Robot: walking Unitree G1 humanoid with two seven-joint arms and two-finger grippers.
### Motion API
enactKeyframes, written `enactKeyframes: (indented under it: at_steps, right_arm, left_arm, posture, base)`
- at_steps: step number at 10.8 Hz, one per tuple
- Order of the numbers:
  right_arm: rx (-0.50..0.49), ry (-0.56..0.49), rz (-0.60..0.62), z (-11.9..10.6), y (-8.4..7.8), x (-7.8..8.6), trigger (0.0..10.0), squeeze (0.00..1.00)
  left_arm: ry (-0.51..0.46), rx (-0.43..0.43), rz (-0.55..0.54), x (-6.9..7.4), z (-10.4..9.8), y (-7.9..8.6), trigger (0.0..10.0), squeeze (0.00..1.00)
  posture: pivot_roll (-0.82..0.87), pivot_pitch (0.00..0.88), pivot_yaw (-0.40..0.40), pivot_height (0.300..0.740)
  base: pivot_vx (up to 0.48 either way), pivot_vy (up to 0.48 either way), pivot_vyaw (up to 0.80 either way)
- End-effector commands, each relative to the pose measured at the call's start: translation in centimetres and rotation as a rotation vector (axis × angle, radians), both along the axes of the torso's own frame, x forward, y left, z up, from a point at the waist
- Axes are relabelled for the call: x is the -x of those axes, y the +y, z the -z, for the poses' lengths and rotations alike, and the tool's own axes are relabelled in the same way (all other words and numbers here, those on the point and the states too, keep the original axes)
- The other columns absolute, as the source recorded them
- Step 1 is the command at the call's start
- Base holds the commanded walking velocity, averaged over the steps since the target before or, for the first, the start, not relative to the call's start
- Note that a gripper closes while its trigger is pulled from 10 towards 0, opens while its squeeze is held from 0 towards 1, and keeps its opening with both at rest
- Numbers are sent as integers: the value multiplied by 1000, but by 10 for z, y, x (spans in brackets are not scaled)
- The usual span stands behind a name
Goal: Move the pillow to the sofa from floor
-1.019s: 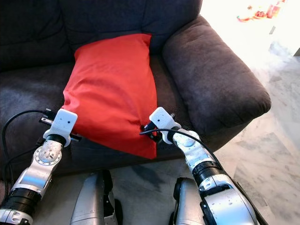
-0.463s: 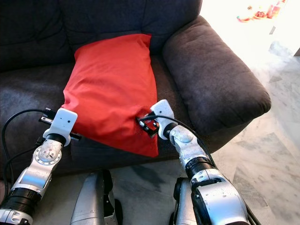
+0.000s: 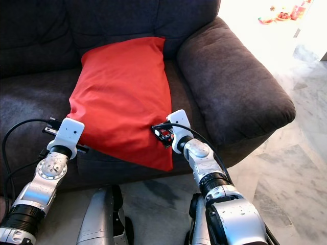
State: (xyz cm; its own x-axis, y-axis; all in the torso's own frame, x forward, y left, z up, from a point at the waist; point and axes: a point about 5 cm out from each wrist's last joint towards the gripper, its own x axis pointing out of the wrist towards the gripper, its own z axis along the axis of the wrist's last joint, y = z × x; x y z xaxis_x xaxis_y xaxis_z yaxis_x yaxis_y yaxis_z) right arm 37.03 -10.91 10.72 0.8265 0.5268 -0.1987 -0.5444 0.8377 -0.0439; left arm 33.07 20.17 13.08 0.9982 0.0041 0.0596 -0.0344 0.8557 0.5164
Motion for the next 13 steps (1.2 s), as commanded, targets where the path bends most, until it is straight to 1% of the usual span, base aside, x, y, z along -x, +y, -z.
enactKeyframes:
  at_steps: [1, 5, 7, 8, 9, 10, 11, 13]
  right_arm:
    - [-12, 8, 7, -2, 1, -2, 0, 0]
    - [-21, 14, 33, -1, -5, -2, 0, 0]
    - [-28, -28, 75, -11, -10, -7, 0, 0]
    - [-73, -107, 159, -34, -18, -18, 0, 0]
    - [-114, -216, 205, -66, -23, -28, 0, 0]
    - [-187, -368, 269, -112, -29, -38, 10000, 0]
    - [-273, -499, 303, -150, -33, -39, 10000, 0]
    - [-333, -619, 298, -178, -29, -35, 10000, 0]
  left_arm:
    - [-31, -14, 19, 0, -6, -3, 10000, 0]
    - [-30, -8, 20, 0, -6, -4, 10000, 0]
    - [-37, -8, 20, 0, -7, -5, 10000, 0]
    - [-66, 15, 7, -2, -14, -4, 10000, 0]
    - [-111, 67, -19, -5, -25, -1, 10000, 0]
    - [-187, 145, -32, -8, -44, 1, 10000, 0]
    - [-268, 210, -21, -9, -65, -1, 10000, 0]
    - [-333, 248, 19, -9, -84, -8, 10000, 0]
  posture:
    - [96, 149, 35, 547]
    - [91, 139, 38, 547]
    - [94, 134, 39, 547]
    - [96, 136, 40, 547]
    - [92, 139, 40, 547]
    - [89, 140, 38, 547]
    - [87, 139, 33, 547]
    - [88, 140, 31, 547]
  base:
    - [0, 0, 0]
    - [0, 0, 0]
    - [0, 0, 0]
    - [0, 0, 0]
    - [0, 0, 0]
    - [0, 0, 0]
    - [0, 0, 0]
    - [0, 0, 0]
